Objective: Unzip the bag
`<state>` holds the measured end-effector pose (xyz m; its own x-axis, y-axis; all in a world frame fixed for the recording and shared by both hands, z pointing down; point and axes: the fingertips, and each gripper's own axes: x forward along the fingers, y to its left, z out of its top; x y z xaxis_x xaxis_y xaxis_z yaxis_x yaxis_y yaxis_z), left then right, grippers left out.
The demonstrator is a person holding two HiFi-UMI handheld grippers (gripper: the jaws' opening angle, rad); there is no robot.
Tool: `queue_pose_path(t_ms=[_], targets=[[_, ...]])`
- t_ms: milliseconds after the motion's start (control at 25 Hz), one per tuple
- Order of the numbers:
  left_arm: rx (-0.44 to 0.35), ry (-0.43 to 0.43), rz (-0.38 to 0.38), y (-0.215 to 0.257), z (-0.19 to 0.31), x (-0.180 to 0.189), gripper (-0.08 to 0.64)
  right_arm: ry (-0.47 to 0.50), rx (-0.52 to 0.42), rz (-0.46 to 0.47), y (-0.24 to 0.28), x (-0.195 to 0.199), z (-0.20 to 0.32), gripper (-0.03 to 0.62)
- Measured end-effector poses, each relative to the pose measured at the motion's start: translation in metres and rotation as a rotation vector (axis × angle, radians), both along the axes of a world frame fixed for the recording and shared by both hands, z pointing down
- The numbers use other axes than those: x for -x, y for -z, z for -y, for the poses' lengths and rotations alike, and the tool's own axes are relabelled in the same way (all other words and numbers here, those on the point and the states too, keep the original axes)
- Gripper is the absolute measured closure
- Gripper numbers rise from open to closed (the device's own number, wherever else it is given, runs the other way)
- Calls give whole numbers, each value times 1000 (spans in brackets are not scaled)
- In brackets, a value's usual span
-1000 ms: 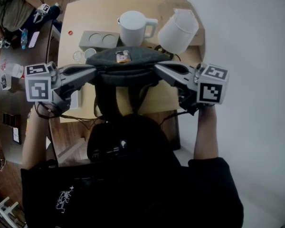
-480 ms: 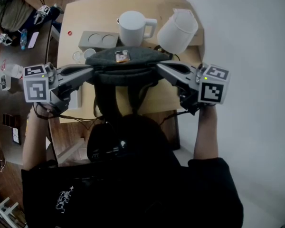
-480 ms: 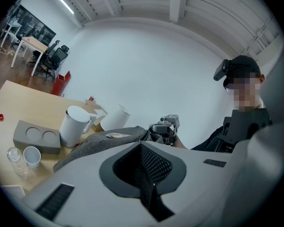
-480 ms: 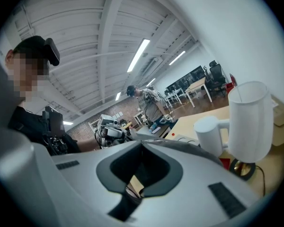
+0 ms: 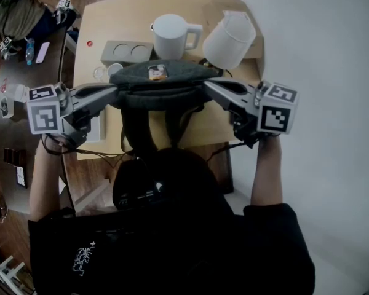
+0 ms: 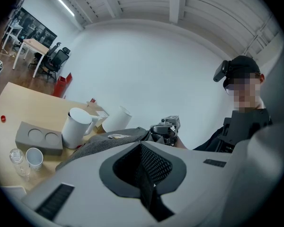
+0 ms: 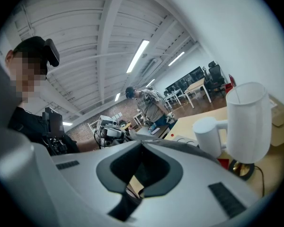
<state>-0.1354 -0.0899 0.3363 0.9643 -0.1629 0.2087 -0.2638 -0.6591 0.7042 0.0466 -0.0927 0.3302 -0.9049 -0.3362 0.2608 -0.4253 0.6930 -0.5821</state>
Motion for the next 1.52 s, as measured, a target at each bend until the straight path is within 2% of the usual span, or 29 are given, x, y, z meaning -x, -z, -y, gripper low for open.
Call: queue_pose_path(t_ms=[480, 640, 1520], targets=[[-8, 27, 6, 3, 7, 4, 557, -22, 15, 18, -2, -12, 5, 583], [16, 31, -10, 1, 6, 6, 557, -30, 19, 20, -3, -16, 6, 583], [40, 79, -17, -6, 9, 24, 557, -61, 28, 19, -7, -31, 10, 583]])
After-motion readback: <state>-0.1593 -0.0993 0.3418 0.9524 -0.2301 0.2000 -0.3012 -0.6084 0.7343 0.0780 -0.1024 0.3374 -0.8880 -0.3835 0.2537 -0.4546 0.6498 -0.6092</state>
